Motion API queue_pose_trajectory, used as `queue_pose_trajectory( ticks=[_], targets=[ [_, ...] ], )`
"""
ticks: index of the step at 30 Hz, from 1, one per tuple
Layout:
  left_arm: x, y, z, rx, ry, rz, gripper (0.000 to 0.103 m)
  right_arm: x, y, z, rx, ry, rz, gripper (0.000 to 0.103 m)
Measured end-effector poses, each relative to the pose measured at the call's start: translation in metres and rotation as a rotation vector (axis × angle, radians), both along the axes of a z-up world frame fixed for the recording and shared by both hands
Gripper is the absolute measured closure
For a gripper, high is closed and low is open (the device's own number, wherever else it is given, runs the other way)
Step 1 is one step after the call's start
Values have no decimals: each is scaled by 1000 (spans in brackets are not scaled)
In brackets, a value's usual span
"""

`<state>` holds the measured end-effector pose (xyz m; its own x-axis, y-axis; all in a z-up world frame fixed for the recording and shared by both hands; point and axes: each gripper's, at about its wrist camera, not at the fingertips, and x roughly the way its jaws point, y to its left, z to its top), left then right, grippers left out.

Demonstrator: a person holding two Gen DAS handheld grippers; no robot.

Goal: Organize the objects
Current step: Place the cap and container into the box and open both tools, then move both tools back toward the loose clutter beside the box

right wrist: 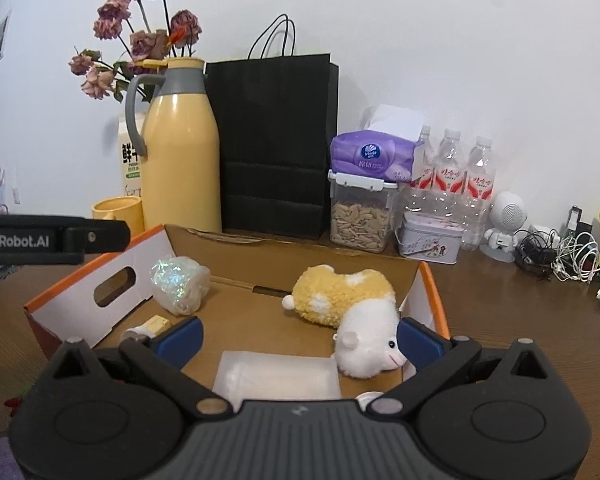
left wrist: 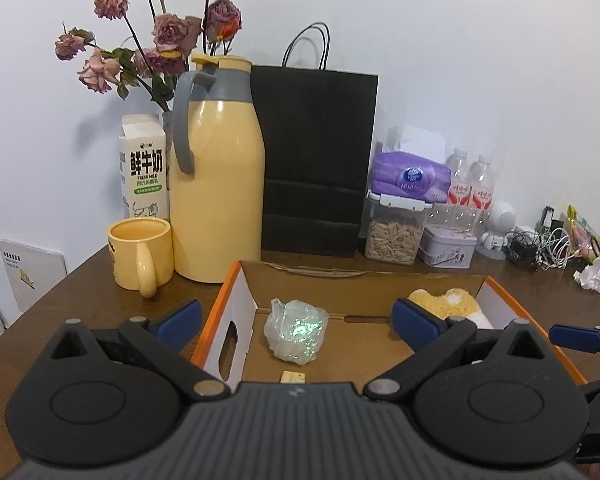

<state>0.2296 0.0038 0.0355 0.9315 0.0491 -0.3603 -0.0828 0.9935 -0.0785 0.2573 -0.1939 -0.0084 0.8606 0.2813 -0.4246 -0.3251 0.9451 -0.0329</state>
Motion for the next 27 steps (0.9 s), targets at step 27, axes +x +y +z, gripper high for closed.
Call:
queue_pose_trajectory(
  ticks=[27],
  targets=[
    [-105, 55, -12, -14, 41, 62, 0, -97, -52, -21, -35, 64, 14, 0]
  ],
)
